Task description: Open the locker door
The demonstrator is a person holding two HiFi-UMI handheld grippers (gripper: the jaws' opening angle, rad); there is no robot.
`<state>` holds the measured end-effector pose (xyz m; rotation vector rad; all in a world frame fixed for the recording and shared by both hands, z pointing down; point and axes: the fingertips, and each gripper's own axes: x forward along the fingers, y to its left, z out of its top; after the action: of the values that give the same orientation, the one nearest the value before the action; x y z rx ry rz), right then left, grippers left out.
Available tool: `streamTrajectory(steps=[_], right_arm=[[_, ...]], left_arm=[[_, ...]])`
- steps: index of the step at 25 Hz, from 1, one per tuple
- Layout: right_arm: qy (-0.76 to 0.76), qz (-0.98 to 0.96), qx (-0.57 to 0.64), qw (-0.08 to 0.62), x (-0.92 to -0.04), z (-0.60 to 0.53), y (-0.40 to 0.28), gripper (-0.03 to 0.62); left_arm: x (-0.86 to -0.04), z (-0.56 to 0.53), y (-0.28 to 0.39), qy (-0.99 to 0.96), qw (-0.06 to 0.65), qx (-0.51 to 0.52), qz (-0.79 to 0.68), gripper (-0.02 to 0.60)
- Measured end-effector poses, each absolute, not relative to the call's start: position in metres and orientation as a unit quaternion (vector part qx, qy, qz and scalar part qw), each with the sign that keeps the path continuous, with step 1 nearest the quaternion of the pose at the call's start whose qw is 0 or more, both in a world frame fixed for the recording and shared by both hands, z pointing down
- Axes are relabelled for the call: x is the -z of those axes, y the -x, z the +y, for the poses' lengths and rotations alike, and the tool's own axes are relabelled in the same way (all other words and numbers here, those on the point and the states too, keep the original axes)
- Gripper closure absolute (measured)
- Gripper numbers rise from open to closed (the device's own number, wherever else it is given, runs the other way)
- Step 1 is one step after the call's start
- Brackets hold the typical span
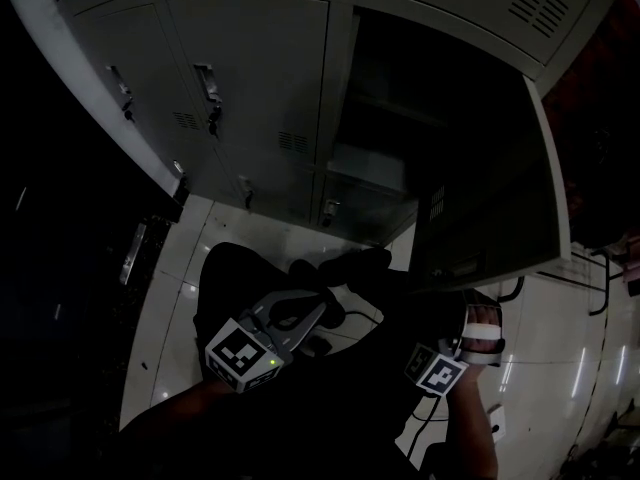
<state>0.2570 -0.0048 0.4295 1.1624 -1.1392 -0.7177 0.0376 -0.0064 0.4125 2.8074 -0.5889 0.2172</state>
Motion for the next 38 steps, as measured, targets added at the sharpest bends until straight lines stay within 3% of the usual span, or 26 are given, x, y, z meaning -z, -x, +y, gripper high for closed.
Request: streamTrajectory(steps=[10,16,23,31,38], right_arm=[[-0.566,-0.574,0.224,0.548,-0.399,0.028,-0.25,0.516],[-0.582,-0.698,0.095,0.407,-0.381,0.047,-0.214,0.589],[-0.541,-0.802,-0.001,0.252,-0.385,0.033,-0.154,0.591],[-0.507,-0.842,-0.054,0.178,-0.399,0.013,-0.115,0.592],[-0.495,-0.851,-0.079,0.158,-0.407,0.011,-0.103,0.592]], left_arm=[[-0.414,-0.004,-0.038,-0.967,0.133,-0.082,-0.2,0.57],[-0.411,-0.001,-0.043,-0.97,0.134,-0.071,-0.191,0.569],[-0.406,-0.002,-0.041,-0.97,0.128,-0.069,-0.196,0.569],[-0.404,-0.007,-0.037,-0.968,0.131,-0.068,-0.203,0.569],[-0.408,-0.006,-0.035,-0.968,0.133,-0.069,-0.203,0.569]])
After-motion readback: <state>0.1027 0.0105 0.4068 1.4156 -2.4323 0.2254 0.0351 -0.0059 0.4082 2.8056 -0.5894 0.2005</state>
